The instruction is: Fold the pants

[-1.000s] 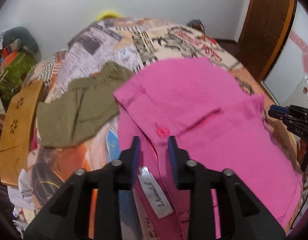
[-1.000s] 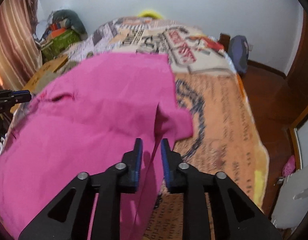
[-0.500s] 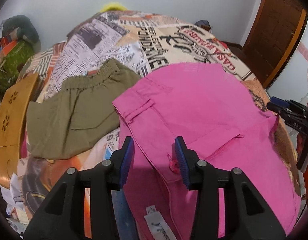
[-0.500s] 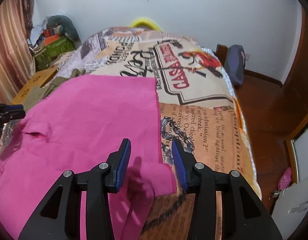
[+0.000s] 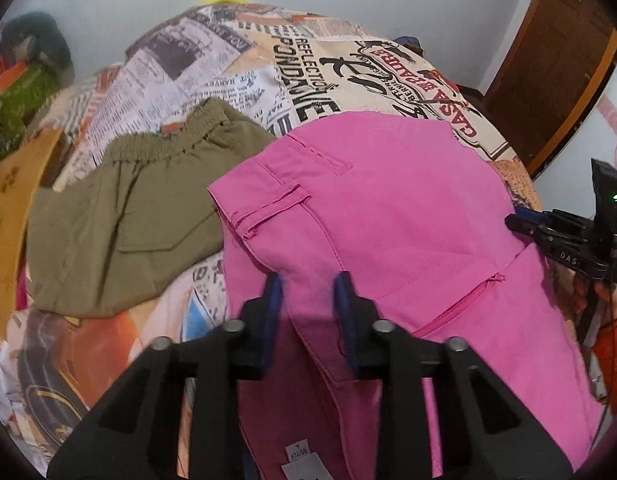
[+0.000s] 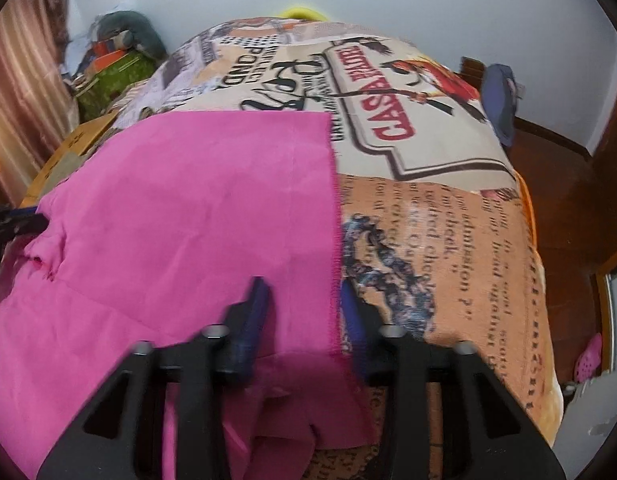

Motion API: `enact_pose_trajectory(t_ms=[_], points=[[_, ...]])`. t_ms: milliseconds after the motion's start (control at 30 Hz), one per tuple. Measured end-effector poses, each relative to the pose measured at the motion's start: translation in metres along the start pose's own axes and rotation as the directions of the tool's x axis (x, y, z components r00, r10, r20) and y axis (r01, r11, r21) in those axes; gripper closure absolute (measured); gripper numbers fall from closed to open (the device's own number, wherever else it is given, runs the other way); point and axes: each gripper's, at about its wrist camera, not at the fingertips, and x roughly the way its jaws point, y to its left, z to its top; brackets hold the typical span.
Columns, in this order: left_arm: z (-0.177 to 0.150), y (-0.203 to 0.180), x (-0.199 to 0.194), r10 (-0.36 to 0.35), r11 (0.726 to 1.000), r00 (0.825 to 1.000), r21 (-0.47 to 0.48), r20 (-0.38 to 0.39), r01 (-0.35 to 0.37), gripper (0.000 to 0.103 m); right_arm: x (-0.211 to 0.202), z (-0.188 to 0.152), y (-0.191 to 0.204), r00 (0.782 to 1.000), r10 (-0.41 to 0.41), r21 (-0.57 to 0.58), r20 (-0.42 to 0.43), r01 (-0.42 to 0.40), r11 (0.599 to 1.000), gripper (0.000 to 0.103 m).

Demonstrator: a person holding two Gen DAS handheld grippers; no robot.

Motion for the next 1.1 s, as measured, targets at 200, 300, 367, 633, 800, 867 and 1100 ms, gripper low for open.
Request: enact_pose_trajectory(t_ms=[200, 300, 367, 633, 800, 867, 1100], points=[[0.001, -0.022, -0.01, 0.109, 0.987, 0.992, 0.113, 0.067, -0.116, 0.089, 0.002, -0.003, 0.013, 0.996, -0.085, -0.121, 0.009, 0.086, 0.989, 0.099], [0.003, -0.017, -0.005, 0.147, 0.98, 0.987, 0.127, 0.06, -0.154, 0.089, 0.002, -0.003, 0.009, 0.996, -0.085, -0.119, 0.004, 0.085, 0.989, 0.099], [0.004, -0.007, 0.003, 0.133, 0.987, 0.991, 0.092, 0.031, -0.135, 0.089, 0.003, -0.003, 0.008, 0.996, -0.085, -0.112, 0.0, 0.085, 0.99, 0.099], [0.001, -0.002, -0.008, 0.131, 0.988, 0.991, 0.072, 0.042, -0.134, 0.08, -0.002, 0.005, 0.005, 0.995, -0.081, -0.063, -0.059, 0.078, 0.995, 0.097], [0.011, 0.018, -0.035, 0.149, 0.988, 0.986, 0.033, 0.081, -0.152, 0.053, -0.03, 0.018, 0.002, 0.998, -0.065, -0.022, -0.014, 0.065, 0.998, 0.08], [0.02, 0.027, -0.044, 0.157, 0.987, 0.981, 0.011, 0.112, -0.159, 0.049, -0.044, 0.028, 0.002, 0.998, -0.049, -0.009, 0.03, 0.049, 0.999, 0.065], [0.051, 0.053, -0.035, 0.148, 0.989, 0.981, -0.044, 0.125, -0.143, 0.046, -0.066, 0.07, 0.008, 0.982, -0.077, -0.033, 0.171, 0.084, 0.996, 0.046]])
